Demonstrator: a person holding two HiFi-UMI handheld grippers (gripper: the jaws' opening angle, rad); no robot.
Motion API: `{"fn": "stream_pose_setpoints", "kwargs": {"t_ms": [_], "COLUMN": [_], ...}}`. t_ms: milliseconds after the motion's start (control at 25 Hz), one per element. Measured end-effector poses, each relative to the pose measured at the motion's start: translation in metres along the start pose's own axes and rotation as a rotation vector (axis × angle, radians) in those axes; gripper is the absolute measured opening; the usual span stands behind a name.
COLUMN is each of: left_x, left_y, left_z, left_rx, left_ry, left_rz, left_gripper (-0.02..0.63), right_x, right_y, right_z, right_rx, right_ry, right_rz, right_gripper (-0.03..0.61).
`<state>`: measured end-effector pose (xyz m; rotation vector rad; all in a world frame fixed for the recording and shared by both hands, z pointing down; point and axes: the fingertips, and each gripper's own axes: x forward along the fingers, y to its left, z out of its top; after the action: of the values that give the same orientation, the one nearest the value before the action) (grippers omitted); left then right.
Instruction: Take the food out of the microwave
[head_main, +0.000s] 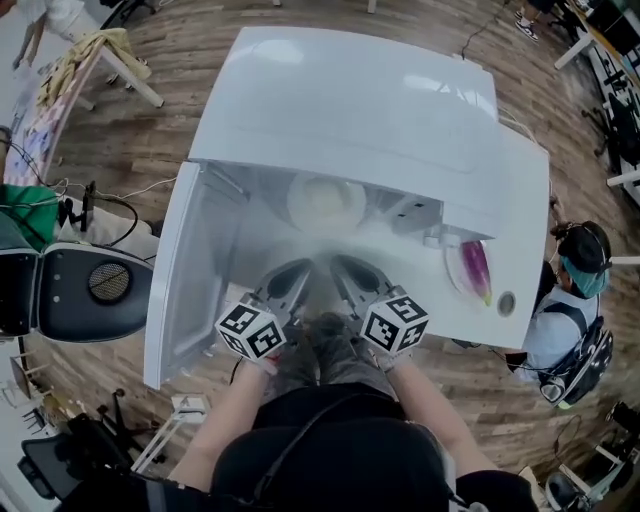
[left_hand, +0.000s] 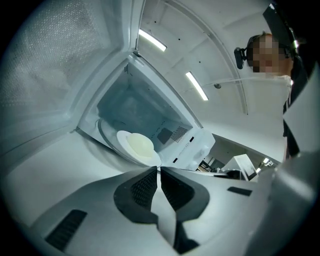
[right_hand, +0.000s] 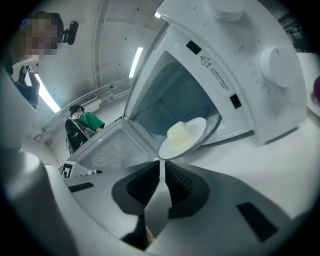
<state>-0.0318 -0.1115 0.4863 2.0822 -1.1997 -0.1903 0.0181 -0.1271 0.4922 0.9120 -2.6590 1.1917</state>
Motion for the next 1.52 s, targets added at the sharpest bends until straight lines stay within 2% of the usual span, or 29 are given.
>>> {"fn": "stream_pose_setpoints", "kwargs": {"t_ms": [240, 400, 520, 960, 1240, 1520], "left_x": [0.005, 0.012, 0.015, 0.029, 0.032, 0.031], "left_y": [0.014, 0.017, 0.02, 0.027, 0.03, 0.034], "left_z": [-0.004, -0.002, -0.001, 0.005, 0.007, 0.011], "left_rx": [-0.052, -0.067, -0.073, -0.09, -0.096, -0.116], "left_ry": [0.009, 0.015, 0.026, 0.085, 0.092, 0.093], "left_rz": [0.032, 0.022, 0.01, -0.034, -0.045, -0.056], "left_gripper": [0.012, 0.012, 0.012, 0.012, 0.012, 0.012], "right_x": [0.01, 0.016, 0.02, 0.03, 0.029, 0.026], "right_y": [-0.019, -0.03, -0.034, -0.053, -0.058, -0.055], "right_z": [0.009, 0.017, 0.022, 0.019, 0.019, 0.02], "right_rx": [0.162, 0.326, 0.413, 0.605, 0.738, 0.794], "right_ry": [-0.051, -0.103, -0.134, -0.143, -0.167, -0.184], "right_rz": [-0.055, -0.085, -0.105, -0.217, -0.244, -0.239], "right_gripper": [0.096, 0.112, 0.12, 0.12, 0.091, 0.07]}}
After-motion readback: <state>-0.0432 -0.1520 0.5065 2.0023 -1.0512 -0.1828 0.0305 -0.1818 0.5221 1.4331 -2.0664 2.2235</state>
